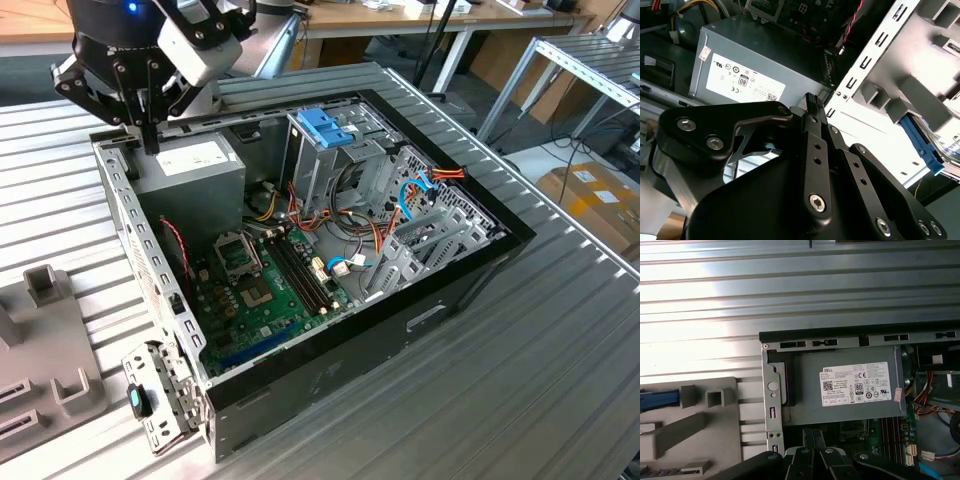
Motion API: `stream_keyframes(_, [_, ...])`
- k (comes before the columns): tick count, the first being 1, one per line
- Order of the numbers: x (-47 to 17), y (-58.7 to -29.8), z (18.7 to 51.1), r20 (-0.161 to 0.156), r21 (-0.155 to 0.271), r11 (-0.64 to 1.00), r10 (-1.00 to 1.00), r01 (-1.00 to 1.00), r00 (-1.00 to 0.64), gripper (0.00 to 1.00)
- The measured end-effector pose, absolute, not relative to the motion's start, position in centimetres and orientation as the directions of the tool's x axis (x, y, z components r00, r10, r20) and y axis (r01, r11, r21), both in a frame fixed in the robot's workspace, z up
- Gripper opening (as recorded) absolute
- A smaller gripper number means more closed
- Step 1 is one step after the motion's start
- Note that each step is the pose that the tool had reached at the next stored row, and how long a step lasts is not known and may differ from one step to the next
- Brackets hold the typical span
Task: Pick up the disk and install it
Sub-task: 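Reach for the disk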
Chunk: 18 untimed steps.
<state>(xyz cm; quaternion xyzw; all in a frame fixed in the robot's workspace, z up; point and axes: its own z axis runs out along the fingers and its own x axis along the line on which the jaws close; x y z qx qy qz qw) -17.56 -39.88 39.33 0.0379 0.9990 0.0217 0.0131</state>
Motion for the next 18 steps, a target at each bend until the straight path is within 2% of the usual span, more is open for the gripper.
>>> stream_keyframes(18, [-18.8,-39.9,39.3,-0.024,0.044,0.996,0.076,0.075,-0.997,0.11])
